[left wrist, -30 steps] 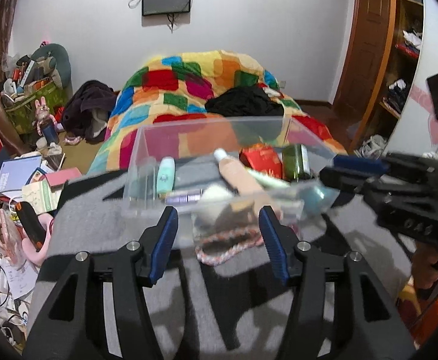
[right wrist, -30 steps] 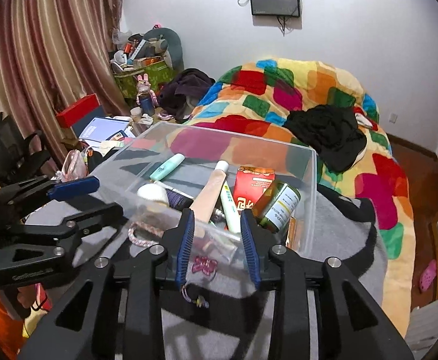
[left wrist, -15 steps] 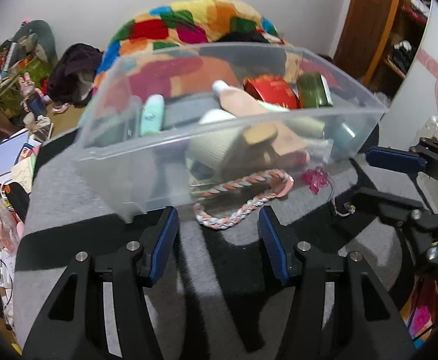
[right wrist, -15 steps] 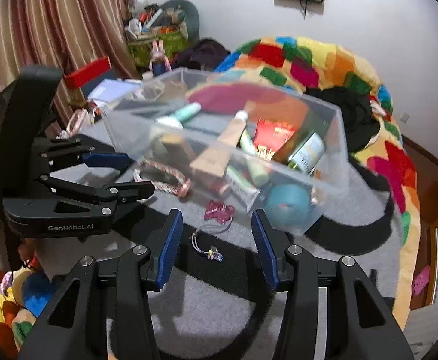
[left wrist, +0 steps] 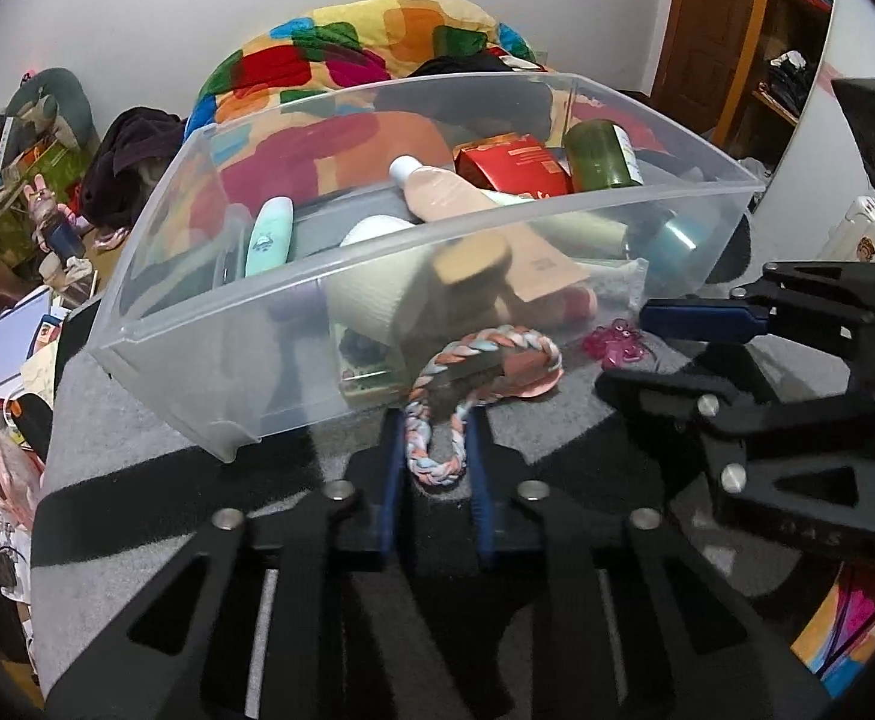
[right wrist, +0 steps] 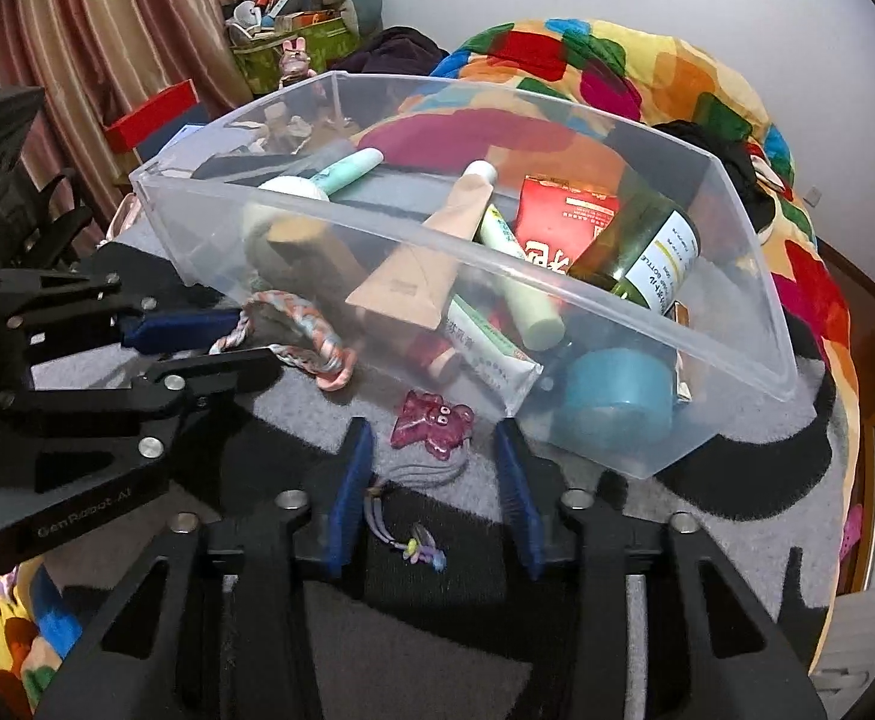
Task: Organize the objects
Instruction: 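Grasp the braided rope toy with the left tool while the right tool grasps the pink charm, then drop the pink charm into the box while the left tool drops the rope toy in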
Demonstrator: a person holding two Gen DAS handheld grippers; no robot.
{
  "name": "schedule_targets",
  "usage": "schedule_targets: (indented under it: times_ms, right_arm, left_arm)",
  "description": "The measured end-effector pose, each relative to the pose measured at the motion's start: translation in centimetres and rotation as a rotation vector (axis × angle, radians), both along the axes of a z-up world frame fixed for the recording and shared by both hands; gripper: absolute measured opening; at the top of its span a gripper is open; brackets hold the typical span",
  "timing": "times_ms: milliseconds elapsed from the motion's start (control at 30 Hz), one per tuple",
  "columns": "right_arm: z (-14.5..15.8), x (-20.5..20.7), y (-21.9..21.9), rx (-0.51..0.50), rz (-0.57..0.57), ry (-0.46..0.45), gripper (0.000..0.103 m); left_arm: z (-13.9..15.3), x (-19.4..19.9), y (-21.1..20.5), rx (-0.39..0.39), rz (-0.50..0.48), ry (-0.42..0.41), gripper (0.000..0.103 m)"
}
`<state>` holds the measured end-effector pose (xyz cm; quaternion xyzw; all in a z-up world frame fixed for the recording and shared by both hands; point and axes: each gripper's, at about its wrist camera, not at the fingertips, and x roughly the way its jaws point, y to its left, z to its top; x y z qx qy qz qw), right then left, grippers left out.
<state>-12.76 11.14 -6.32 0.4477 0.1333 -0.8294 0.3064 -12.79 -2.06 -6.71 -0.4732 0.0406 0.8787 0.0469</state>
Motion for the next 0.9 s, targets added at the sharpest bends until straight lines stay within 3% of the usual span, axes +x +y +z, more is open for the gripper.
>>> schedule_targets:
  times_ms: [33,467,900]
  right_arm:
    - [0.0,0.0,-0.1,-0.002,0.003,0.001,0.025]
    - [1.3,0.7,1.3,-0.082,-0.018,0.018,0.025]
    - [5.7,3.1,2.7,-0.187,-0.018,0.115,0.025]
  left_arm:
    - [0.0,0.2,0.0,-0.002,0.002,0.004,0.013]
    - [1.0,3.5,-2.1,0.112,0.076,0.071,0.009]
    - [6.3,6.3,-2.1,0.147,0.072,0.214,0.009]
